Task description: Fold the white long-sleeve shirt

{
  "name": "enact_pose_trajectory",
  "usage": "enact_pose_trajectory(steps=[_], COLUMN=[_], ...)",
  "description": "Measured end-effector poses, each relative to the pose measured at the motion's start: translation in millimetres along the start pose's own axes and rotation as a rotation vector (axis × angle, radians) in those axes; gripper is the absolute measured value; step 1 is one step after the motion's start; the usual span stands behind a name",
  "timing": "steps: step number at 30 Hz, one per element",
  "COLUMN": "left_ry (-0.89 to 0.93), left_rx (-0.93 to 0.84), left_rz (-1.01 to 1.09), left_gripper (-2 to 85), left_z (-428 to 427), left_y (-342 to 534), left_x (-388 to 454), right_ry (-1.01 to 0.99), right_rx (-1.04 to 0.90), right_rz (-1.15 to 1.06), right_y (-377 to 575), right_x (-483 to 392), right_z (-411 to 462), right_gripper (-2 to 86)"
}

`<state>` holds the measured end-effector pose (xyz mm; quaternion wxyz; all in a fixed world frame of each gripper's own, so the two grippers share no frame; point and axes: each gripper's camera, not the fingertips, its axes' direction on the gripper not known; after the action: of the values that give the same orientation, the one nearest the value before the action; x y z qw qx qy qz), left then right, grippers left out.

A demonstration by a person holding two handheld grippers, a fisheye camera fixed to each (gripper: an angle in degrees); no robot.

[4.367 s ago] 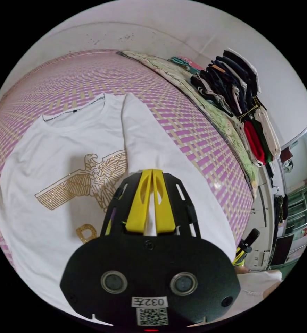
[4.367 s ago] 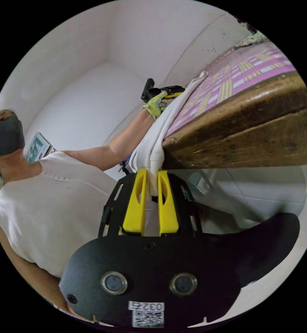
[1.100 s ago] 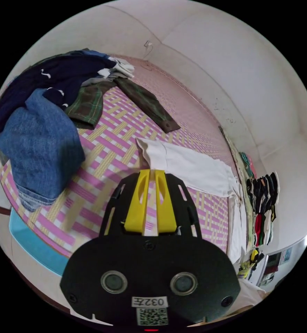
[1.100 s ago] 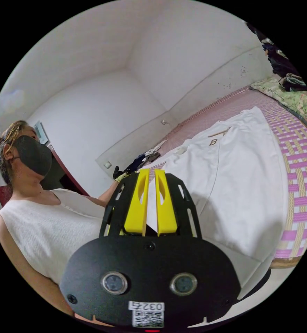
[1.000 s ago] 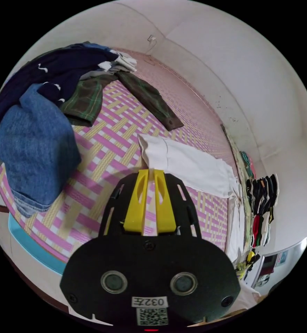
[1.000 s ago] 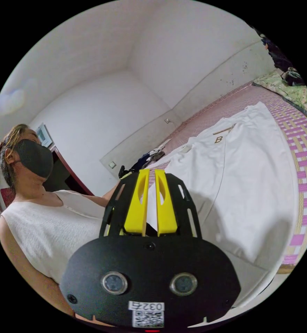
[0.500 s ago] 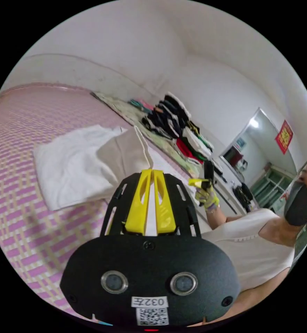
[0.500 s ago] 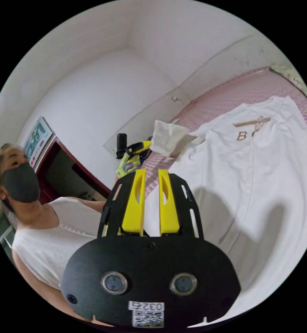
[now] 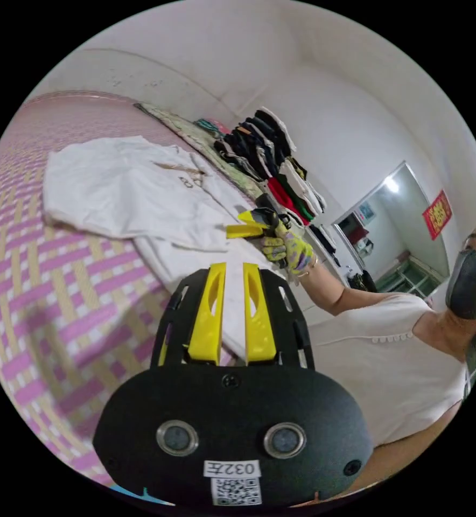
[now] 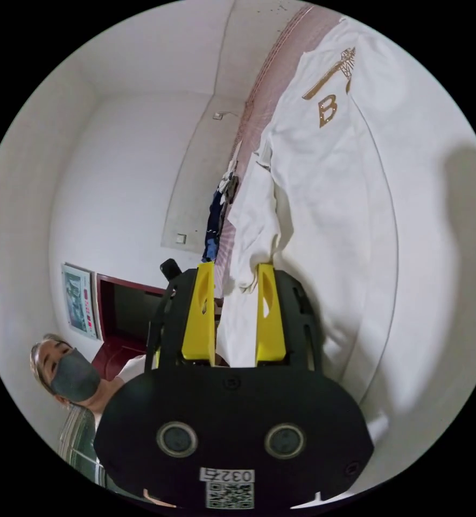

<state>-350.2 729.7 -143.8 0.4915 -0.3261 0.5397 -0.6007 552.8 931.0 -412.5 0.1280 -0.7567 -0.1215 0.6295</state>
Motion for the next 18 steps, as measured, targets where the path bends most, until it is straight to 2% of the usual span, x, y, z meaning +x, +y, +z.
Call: enact_pose_trajectory(steps=[5, 7, 11, 15, 18], left_ry=[-0.086, -0.010, 0.087, 0.173, 0.285], left_rx=[-0.042, -0.038, -0.040, -0.046, -0.018], left_rz=[-0.134, -0.154, -0.179, -0.219, -0.241], left_gripper=[5.7, 4.9, 5.1, 6.6, 7.7], left_z=[-7.0, -9.4, -3.4, 13.0, 25.0], left_y=[63.7, 89.2, 118.8, 139.7, 142.8], left_x=[-11.5, -16.2, -25.8, -49.7, -72.2], right_ry=[0.181, 0.249, 0.206, 0.248, 0.247], right_rx=[-0.050, -0.054, -0.032, 0.086, 0.044], right_rz=[-0.047, -0.054, -0.006, -0.021, -0.040], right_y=[-19.0, -23.7, -21.7, -18.8, -25.1], right_x=[-34.6, -45.0, -41.7, -54.3, -57.4], right_z=[15.6, 16.4, 11.4, -3.7, 14.2], right_gripper=[10.0, 9.4, 9.0, 10.6, 10.7])
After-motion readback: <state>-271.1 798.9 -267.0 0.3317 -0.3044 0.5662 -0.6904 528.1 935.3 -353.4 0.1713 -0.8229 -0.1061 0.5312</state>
